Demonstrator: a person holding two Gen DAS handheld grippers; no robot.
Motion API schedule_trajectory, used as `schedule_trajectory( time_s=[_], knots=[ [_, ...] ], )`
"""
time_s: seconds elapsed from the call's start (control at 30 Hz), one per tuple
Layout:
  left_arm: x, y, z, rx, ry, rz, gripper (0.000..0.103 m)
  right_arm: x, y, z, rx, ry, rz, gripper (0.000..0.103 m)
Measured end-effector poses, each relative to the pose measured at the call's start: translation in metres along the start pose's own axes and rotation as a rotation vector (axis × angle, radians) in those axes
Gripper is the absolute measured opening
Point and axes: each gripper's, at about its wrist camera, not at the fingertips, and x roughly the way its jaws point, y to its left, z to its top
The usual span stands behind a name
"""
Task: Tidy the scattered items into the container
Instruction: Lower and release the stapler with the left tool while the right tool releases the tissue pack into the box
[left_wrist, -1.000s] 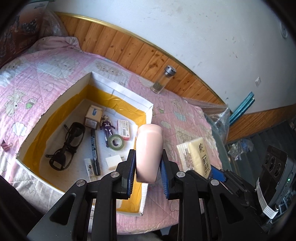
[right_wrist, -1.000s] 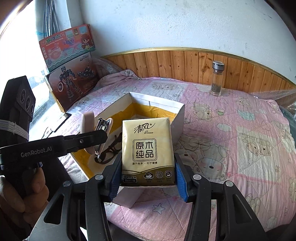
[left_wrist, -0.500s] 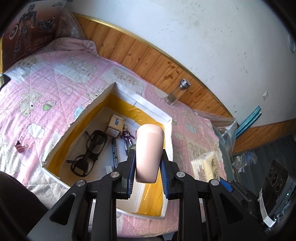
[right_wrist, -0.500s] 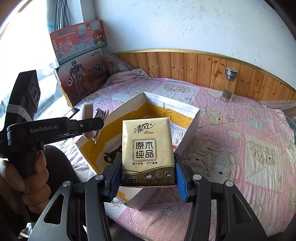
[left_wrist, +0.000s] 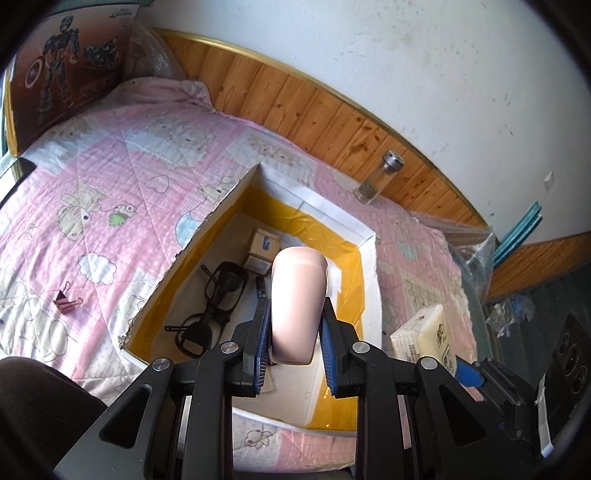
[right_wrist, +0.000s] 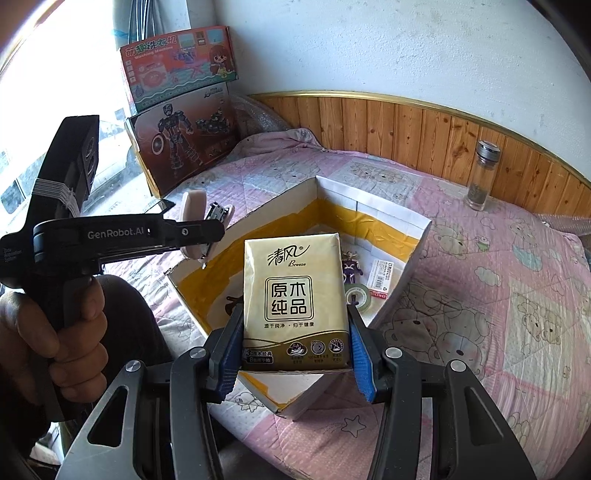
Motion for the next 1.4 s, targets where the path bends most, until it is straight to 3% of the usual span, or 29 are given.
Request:
schedule_trajectory(
  time_s=[0.33,0.63,1.13,1.4],
  knots=[
    [0.025,0.0,-0.004,0.056,0.089,0.071,0.025,0.011,0.009,-0.001,-0.033,0.025,0.02,0.052],
    [0.037,-0.006,-0.007,0.12,0.123,0.128,0.025,0.019,0.009,-0.001,-0.032,0.043,0.028,0.052],
    [0.043,0.001,-0.002,0.152,0.149,0.157,0.025,0.036,-0.005,0.002,0.004,0.089,0.0,0.052],
    [0.051,0.008,-0.001,0.143,0.186,0.159,0.026,0.051,-0.003,-0.001,-0.008,0.154,-0.006,0.052]
  ],
)
